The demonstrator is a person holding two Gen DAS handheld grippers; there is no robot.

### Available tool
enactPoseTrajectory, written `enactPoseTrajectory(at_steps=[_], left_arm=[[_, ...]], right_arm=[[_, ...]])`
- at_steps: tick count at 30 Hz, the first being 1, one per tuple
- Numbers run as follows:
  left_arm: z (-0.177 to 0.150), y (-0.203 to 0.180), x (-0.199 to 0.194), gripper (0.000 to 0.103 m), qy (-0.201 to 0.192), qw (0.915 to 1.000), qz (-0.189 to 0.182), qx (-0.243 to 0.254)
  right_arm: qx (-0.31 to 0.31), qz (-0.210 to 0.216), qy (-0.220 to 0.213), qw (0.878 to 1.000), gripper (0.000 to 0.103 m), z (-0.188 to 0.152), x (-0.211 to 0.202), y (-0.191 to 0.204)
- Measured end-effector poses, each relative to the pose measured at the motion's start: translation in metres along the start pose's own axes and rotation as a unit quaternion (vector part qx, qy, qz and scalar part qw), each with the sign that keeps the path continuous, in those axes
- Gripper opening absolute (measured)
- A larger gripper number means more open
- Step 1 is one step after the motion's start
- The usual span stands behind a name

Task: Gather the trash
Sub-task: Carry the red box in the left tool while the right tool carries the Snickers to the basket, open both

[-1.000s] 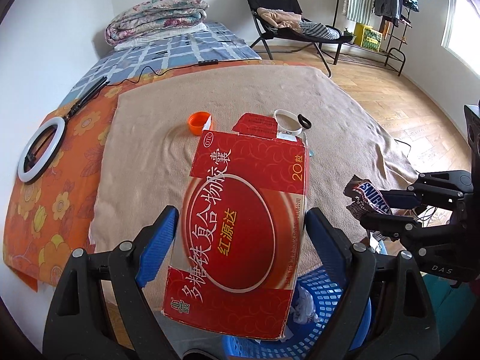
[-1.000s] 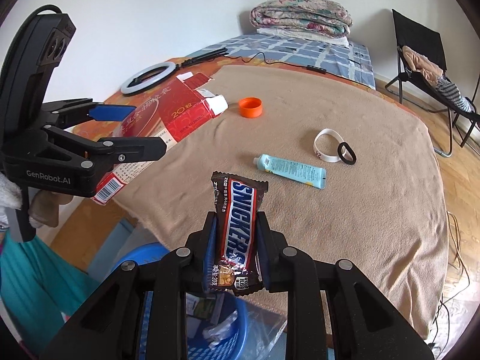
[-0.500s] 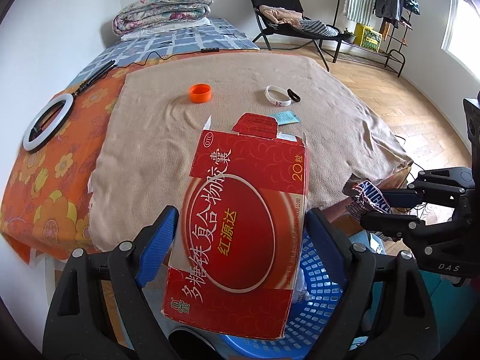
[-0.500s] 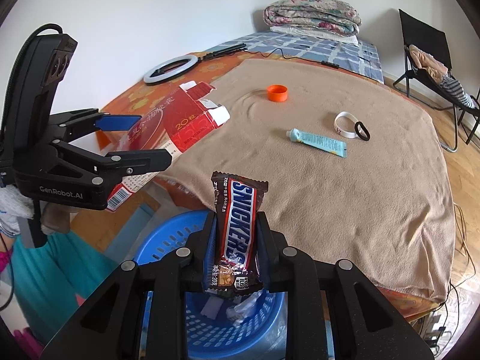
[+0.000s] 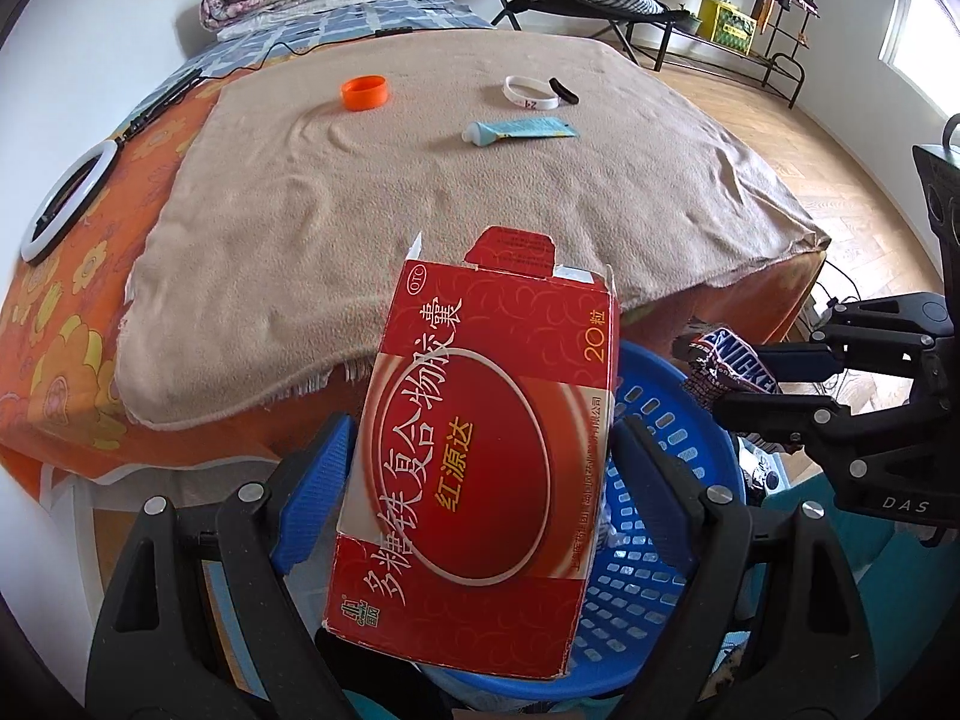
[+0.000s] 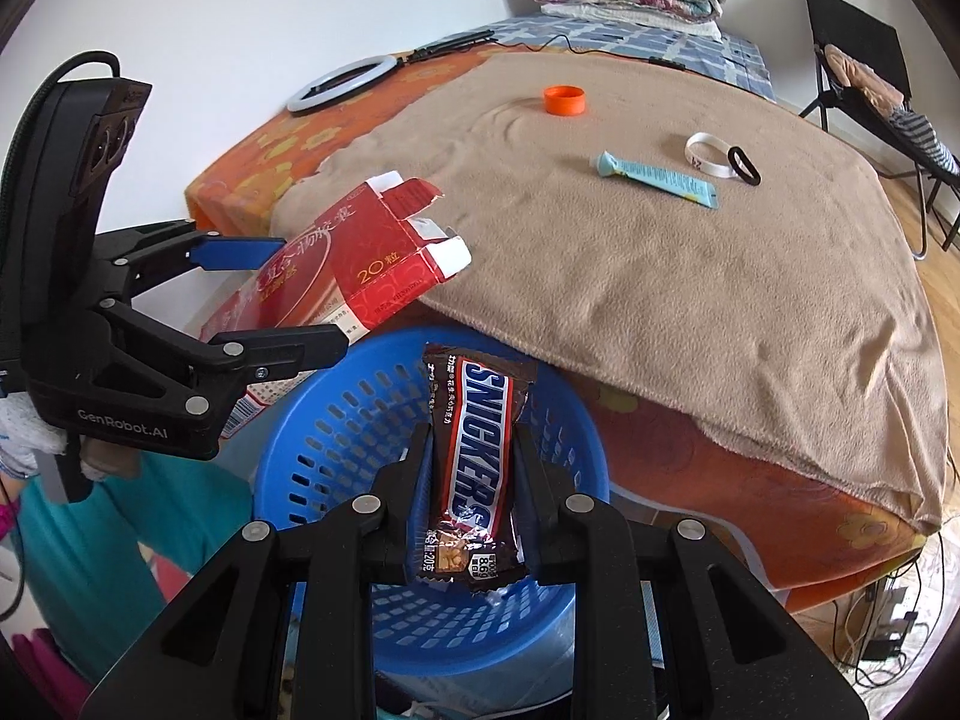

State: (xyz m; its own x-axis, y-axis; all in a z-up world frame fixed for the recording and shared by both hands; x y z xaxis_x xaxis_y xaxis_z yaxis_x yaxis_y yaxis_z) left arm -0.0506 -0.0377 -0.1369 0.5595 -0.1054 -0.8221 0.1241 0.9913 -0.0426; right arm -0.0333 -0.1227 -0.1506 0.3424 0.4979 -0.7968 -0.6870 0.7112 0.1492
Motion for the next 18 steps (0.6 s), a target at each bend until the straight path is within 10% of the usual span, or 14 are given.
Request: enactPoseTrajectory(at_steps=[13, 18], left_arm=[[-0.027, -0.011, 0.02, 0.09, 0.042, 0.9987, -0.021, 0.018], [-0.029, -0.01, 0.021, 0.09, 0.047, 0.9985, -0.023, 0.016]], right_arm=[[0.014, 0.011, 0.034, 0.999, 0.023, -0.025, 0.023, -0.002], [0.025, 0.011, 0.038, 0.999, 0.045, -0.027, 0.025, -0.006]])
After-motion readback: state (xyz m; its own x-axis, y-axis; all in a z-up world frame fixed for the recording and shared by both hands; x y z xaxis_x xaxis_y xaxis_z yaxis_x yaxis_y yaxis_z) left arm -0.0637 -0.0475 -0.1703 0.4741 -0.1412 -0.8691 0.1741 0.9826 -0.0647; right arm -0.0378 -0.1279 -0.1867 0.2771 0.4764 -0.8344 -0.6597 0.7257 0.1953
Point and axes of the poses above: each gripper's, at about its wrist camera, not at the fingertips, and x roughly the way its jaws point, y to its left, z to its top, the point moved 9 cm from there along x, roughly the way its jaws point, and after that the axes turned 3 degrees about -y, right-handed, at the moved point
